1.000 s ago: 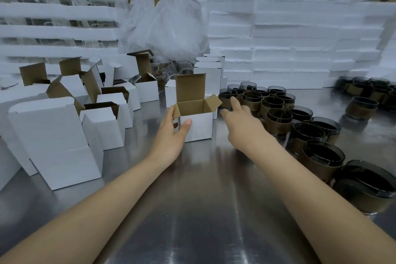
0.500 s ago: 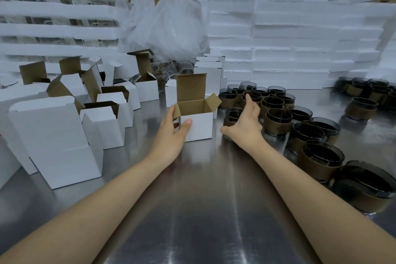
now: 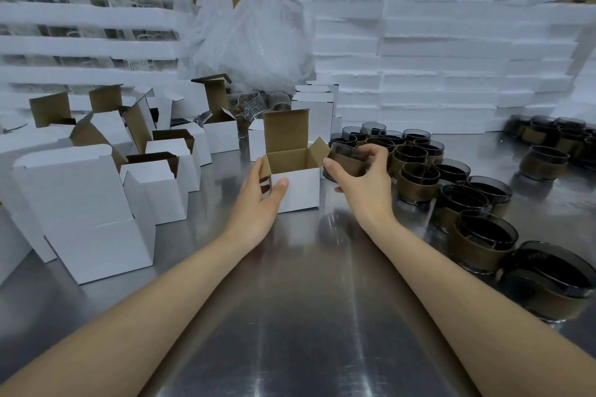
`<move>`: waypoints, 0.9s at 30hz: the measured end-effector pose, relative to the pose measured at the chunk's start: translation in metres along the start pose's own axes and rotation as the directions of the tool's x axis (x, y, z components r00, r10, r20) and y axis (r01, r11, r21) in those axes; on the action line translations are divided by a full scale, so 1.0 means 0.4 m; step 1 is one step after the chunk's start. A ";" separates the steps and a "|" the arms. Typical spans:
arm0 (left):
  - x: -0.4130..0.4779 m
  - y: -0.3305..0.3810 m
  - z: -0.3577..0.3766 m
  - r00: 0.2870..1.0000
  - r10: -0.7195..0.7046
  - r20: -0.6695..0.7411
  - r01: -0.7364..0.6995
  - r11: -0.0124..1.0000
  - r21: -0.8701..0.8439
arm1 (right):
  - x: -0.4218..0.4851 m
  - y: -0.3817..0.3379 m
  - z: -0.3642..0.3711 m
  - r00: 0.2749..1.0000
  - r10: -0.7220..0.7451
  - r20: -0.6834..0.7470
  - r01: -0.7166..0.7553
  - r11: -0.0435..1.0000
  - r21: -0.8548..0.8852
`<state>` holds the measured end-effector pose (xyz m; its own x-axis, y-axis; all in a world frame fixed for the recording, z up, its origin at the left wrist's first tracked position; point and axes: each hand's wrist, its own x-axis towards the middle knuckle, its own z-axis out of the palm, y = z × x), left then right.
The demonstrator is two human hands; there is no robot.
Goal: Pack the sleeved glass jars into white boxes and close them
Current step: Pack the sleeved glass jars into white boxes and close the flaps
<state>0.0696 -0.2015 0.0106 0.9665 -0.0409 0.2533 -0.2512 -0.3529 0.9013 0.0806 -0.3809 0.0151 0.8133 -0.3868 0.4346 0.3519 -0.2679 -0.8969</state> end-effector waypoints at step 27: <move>-0.009 0.011 0.000 0.999 -0.035 -0.024 0.034 0.999 -0.016 | -0.002 0.009 0.005 0.978 -0.207 0.019 0.208 0.971 -0.114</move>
<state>0.0651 -0.2030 0.0139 0.9731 -0.0060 0.2304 -0.2188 -0.3388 0.9151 0.0820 -0.3799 0.0112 0.7317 -0.3057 0.6093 0.4580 -0.4415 -0.7716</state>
